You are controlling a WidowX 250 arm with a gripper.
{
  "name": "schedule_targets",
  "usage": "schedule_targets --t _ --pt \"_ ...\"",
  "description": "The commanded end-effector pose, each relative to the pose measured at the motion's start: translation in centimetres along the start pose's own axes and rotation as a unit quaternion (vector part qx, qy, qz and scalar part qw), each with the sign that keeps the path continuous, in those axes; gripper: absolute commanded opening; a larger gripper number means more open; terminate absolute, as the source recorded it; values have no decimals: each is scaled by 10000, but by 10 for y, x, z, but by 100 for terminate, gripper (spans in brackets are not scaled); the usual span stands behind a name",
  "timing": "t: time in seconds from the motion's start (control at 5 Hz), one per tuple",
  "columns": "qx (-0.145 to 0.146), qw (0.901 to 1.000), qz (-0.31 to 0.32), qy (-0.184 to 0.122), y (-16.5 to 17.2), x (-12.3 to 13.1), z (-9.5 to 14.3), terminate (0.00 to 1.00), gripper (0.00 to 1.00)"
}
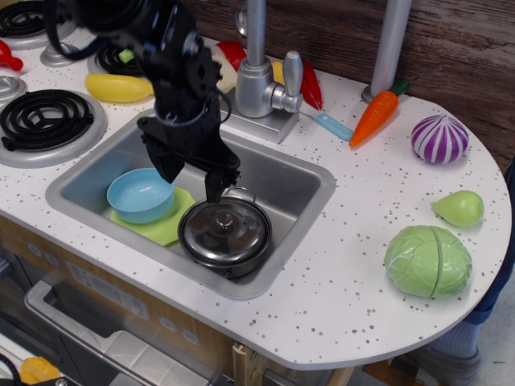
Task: Take lid off pot or pan
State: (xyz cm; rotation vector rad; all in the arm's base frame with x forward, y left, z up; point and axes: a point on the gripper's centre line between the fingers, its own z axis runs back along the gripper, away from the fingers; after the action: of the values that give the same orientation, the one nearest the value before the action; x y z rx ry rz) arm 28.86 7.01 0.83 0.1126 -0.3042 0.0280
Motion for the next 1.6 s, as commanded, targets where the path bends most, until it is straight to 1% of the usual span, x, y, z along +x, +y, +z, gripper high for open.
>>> schedule_targets --t 0.0,0.2,0.4,0.6,0.8,1.2,1.4 --pt "-246 9993 -18 -268 -9 3 -14 0 100" --pt "-559 9979 -85 -310 -10 2 -25 0 100" --pt "-799 9962 -99 -329 -17 2 -27 0 100" --pt "-840 9955 -113 -430 -22 0 -35 0 100" --pt "-657 9969 -86 -434 -25 0 -38 0 0" --pt "-531 9976 -158 -405 -26 1 -36 0 0" --pt "-331 9990 -251 -187 -29 9 -20 0 0"
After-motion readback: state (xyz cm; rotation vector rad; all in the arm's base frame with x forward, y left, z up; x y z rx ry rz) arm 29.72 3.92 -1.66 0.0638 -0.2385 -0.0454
